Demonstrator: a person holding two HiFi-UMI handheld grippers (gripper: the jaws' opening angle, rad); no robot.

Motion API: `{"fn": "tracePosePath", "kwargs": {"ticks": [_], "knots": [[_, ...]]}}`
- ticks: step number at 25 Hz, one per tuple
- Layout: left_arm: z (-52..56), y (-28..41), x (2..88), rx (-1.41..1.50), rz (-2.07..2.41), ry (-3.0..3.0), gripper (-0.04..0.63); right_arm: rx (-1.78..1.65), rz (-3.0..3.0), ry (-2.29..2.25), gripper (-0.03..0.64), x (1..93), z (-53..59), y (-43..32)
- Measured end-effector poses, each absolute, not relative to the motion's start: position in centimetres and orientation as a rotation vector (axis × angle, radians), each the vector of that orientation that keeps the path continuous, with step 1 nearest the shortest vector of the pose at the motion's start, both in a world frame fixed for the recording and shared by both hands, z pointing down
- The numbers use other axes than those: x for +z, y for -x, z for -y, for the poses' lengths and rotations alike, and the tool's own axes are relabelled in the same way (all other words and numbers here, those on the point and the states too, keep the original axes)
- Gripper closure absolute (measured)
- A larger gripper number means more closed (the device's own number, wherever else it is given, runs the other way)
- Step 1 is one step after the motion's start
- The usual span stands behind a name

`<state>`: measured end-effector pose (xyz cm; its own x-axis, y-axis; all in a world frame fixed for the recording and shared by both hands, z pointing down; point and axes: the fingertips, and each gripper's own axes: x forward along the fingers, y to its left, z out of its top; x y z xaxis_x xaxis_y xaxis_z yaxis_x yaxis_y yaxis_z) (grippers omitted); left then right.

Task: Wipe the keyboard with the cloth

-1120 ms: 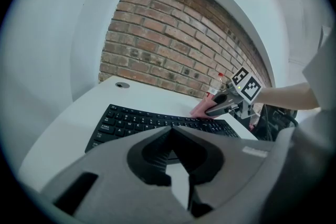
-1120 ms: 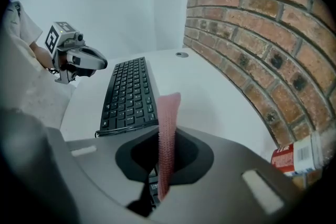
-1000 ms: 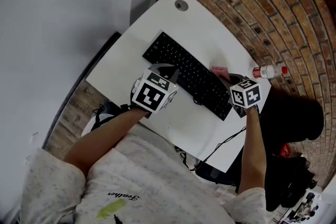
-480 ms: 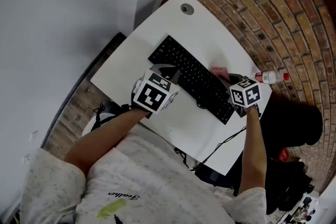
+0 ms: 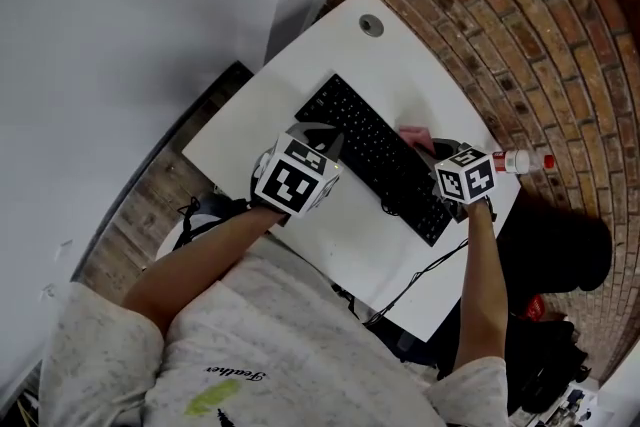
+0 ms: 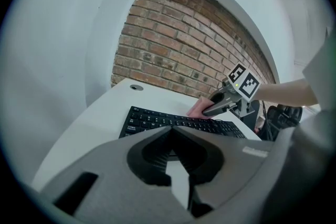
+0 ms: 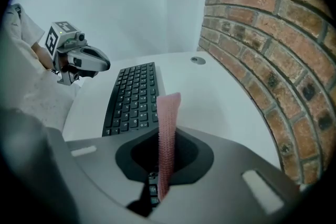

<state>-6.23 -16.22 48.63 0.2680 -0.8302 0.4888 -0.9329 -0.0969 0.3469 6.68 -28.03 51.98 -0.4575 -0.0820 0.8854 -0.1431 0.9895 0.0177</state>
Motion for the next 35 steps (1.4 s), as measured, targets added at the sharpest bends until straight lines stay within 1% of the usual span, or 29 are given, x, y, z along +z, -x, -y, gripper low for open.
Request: {"fn": "tracePosePath", "kwargs": {"ticks": [35], "knots": [[15.5, 12.7, 48.6, 0.174, 1.669, -1.862, 0.605, 0.038, 2.093, -0.039, 0.594, 52.2, 26.9, 4.6]]}}
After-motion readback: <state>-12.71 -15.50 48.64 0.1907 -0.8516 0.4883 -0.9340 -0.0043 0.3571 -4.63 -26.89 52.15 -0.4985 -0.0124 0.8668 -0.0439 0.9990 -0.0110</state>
